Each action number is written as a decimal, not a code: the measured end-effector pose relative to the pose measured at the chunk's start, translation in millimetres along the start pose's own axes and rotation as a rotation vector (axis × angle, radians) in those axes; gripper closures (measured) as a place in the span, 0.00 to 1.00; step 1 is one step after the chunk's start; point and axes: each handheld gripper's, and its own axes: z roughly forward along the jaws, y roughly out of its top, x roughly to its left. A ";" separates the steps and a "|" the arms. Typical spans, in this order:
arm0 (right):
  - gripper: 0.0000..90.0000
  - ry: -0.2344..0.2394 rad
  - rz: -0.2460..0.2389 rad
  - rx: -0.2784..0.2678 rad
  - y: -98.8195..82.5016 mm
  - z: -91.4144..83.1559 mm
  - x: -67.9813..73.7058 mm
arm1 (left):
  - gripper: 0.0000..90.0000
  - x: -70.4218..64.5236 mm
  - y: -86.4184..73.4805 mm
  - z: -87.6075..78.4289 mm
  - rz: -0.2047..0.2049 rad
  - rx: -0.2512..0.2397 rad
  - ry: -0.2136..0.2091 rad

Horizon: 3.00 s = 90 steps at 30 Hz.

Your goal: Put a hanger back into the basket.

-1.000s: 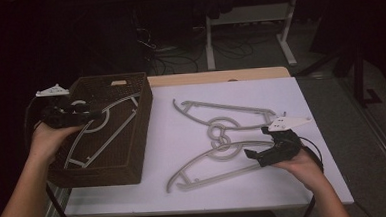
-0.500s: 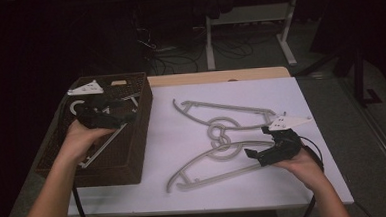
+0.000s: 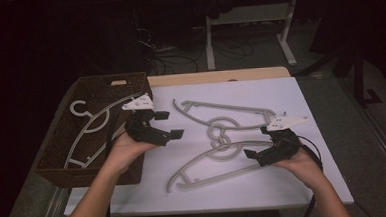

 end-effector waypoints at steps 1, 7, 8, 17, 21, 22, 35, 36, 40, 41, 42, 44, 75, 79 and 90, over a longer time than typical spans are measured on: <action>0.00 -0.003 0.004 0.010 -1.0 0.9 -1.2 | 0.13 -1.1 -2.4 7.6 -0.002 0.004 -0.010; 0.20 0.005 0.038 0.043 -12.5 -4.4 -1.9 | 0.13 -2.6 -15.2 45.4 0.012 0.060 -0.041; 0.25 -0.001 0.046 0.057 -16.4 -5.5 -2.3 | 0.13 -2.2 -17.4 50.0 0.006 0.066 -0.046; 0.80 -0.033 0.071 0.143 -44.3 -12.8 -9.2 | 0.14 1.0 -33.4 69.9 0.006 0.101 -0.059; 0.97 -0.027 0.067 0.190 -48.5 -8.3 -11.3 | 0.15 3.3 -35.7 71.6 0.005 0.100 -0.063; 0.98 -0.025 0.067 0.200 -49.2 -7.8 -11.6 | 0.15 3.5 -36.3 72.4 0.007 0.101 -0.061; 0.99 -0.048 0.053 0.284 -57.4 0.2 -14.3 | 0.17 6.2 -51.5 96.0 0.036 0.210 -0.061; 0.99 -0.046 0.059 0.283 -57.8 0.0 -14.7 | 0.18 5.1 -54.6 102.2 0.039 0.233 -0.072; 0.99 -0.045 0.063 0.284 -57.8 0.1 -14.8 | 0.22 2.2 -58.1 111.4 0.064 0.273 -0.078; 0.99 -0.046 0.061 0.284 -57.8 0.2 -14.7 | 0.27 0.1 -59.7 116.4 0.086 0.294 -0.077; 0.99 -0.046 0.062 0.284 -57.8 0.2 -14.7 | 0.28 -0.7 -60.2 118.1 0.097 0.307 -0.069; 0.99 -0.045 0.062 0.284 -57.8 0.2 -14.8 | 0.31 -1.7 -60.9 119.7 0.107 0.316 -0.065; 0.91 -0.031 0.061 0.248 -53.0 -2.0 -13.5 | 0.91 -23.7 -57.0 129.1 0.165 0.416 0.046; 0.73 0.010 0.079 0.145 -42.8 -9.7 -10.6 | 0.91 -21.7 -54.1 124.3 0.127 0.388 0.082; 0.46 0.026 0.087 0.033 -32.7 -20.2 -5.6 | 0.91 -8.4 -15.4 75.3 0.072 0.289 0.171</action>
